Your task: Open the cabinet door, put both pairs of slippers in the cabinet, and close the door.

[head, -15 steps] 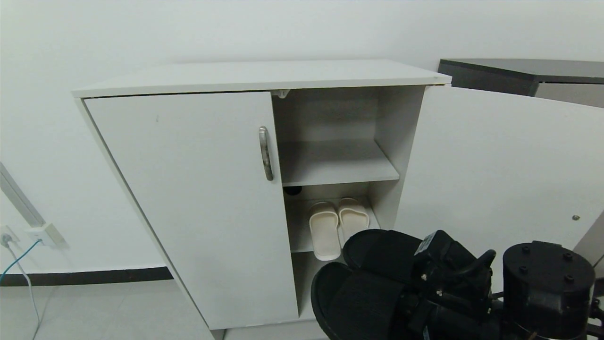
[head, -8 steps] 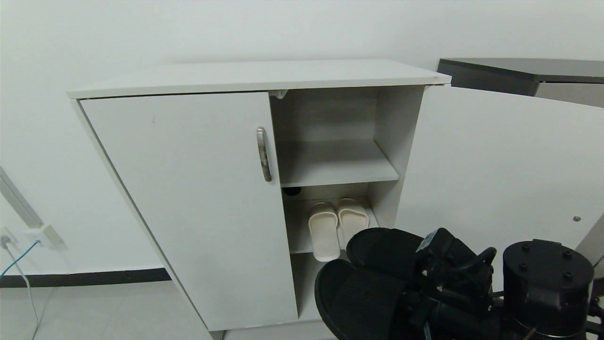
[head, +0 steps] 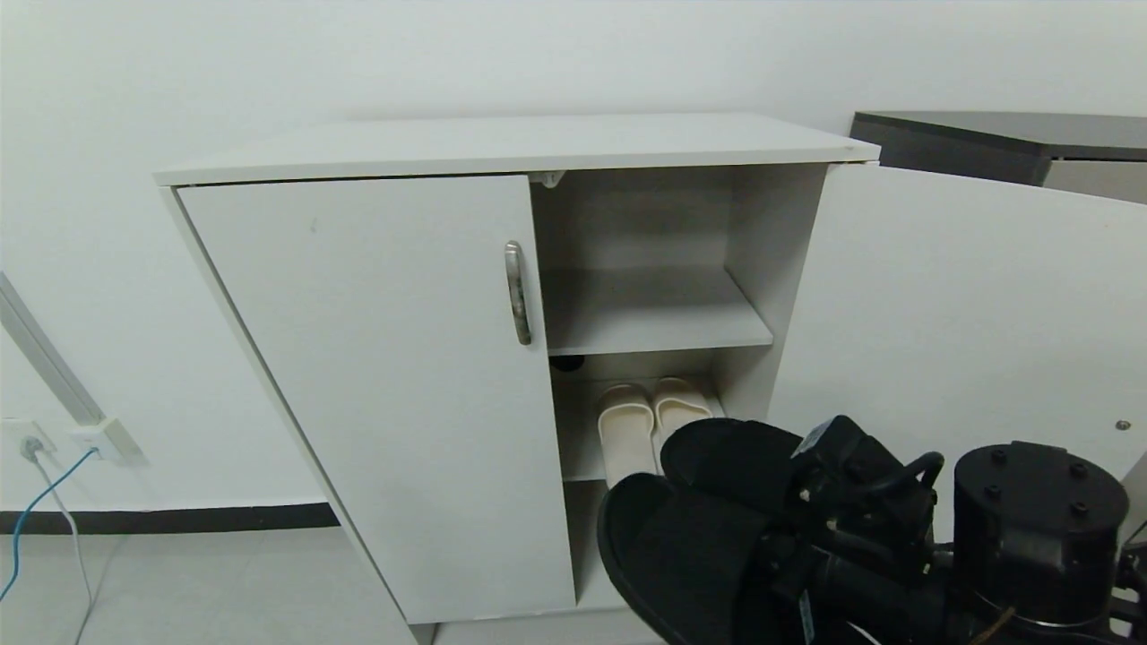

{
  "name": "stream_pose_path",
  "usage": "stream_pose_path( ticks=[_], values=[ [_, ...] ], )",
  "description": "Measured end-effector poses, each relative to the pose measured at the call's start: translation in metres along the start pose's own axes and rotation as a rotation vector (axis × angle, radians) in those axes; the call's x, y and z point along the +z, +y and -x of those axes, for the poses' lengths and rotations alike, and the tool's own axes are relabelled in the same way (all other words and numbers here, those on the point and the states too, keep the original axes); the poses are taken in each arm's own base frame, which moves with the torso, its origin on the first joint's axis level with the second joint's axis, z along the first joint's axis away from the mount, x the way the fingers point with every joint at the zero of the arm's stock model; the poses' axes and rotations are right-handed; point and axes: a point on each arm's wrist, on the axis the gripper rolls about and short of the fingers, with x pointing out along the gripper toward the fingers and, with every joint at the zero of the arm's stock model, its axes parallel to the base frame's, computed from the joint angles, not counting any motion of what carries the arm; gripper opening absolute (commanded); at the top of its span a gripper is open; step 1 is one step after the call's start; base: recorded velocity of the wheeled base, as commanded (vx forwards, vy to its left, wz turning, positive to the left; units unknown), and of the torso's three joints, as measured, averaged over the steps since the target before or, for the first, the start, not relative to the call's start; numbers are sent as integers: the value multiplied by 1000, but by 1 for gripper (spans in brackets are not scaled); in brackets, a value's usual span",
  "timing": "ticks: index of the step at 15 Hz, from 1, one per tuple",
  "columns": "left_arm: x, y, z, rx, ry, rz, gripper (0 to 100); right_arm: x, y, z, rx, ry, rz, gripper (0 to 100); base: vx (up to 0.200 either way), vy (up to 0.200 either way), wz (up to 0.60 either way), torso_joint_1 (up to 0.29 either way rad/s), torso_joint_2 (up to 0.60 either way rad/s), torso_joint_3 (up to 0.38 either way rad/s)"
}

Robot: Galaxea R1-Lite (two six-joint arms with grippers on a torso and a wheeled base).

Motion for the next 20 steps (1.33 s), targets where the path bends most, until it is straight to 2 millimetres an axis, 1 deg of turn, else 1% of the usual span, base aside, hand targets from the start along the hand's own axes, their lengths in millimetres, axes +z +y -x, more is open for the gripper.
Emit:
stream_pose_path(
  ticks=[1,4,7,9,11,14,16,19,20],
  values=[
    [0,0,0,0,0,0,0,4,1,-4,-35,-8,-25,0,0,0,0,0,0,0],
    [0,0,0,0,0,0,0,25,9,-27,-253,-5,-119,0,0,0,0,0,0,0],
    [0,0,0,0,0,0,0,45,22,-45,-335,39,-168,0,0,0,0,0,0,0],
    [0,0,0,0,0,0,0,62,28,-54,-403,58,-201,0,0,0,0,0,0,0],
    [0,0,0,0,0,0,0,78,32,-68,-484,60,-231,0,0,0,0,0,0,0],
    [0,0,0,0,0,0,0,85,37,-89,-546,45,-241,0,0,0,0,0,0,0],
    [0,0,0,0,0,0,0,85,35,-101,-587,42,-237,0,0,0,0,0,0,0],
    [0,0,0,0,0,0,0,83,31,-109,-632,43,-231,0,0,0,0,0,0,0],
    [0,0,0,0,0,0,0,84,29,-110,-642,39,-234,0,200,0,0,-2,7,2]
  ],
)
